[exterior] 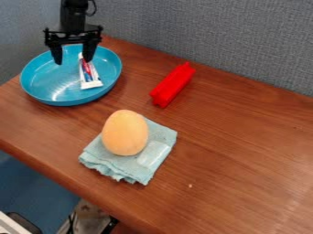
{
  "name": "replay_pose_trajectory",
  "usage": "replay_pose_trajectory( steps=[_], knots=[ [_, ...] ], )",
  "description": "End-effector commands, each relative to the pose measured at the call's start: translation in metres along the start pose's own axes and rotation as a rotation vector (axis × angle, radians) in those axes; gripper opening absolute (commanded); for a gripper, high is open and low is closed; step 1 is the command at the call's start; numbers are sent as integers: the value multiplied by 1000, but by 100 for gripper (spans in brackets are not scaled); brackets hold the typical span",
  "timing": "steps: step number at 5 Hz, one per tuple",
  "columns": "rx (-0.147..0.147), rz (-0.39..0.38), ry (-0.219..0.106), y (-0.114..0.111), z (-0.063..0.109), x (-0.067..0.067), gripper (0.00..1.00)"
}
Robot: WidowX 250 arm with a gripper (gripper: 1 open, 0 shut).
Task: Put the toothpaste on the blue plate
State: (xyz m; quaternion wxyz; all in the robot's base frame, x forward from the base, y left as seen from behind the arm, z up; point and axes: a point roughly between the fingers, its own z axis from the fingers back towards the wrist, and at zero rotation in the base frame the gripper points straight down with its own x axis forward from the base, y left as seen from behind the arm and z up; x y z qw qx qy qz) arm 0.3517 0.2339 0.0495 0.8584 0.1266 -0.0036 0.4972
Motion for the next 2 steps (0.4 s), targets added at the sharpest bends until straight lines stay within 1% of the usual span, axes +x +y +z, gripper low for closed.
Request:
replay_pose_trajectory(
  steps=[1, 2],
  knots=[
    [-23, 13, -67, 14, 34, 13, 100],
    [-26, 6, -63, 16, 41, 12, 100]
  ],
)
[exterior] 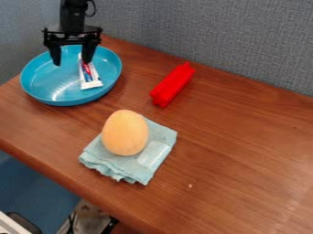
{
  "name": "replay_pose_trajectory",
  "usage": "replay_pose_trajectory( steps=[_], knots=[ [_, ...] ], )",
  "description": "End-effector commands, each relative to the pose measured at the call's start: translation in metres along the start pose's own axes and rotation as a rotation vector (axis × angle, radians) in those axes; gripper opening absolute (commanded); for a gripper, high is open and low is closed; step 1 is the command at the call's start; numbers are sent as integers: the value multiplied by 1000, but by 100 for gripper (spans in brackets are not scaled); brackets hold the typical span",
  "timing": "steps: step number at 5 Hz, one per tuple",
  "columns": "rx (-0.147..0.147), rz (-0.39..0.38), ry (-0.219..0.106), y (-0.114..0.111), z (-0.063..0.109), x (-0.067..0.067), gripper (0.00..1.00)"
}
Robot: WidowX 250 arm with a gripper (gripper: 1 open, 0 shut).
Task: Put the toothpaste on the blue plate
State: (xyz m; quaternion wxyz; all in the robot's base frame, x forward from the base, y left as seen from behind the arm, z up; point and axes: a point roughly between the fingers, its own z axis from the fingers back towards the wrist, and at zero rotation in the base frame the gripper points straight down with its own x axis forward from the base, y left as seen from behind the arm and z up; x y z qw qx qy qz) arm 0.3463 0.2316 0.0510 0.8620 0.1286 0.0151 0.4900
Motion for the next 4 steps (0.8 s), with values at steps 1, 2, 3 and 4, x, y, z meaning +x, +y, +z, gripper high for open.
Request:
replay_pose_trajectory(
  steps=[1, 2, 3, 4],
  knots=[
    [-53, 21, -85, 16, 47, 14, 100],
    [-59, 16, -77, 18, 54, 13, 100],
    [-69, 10, -69, 21, 62, 13, 100],
    [-82, 1, -66, 23, 71, 11, 100]
  ],
)
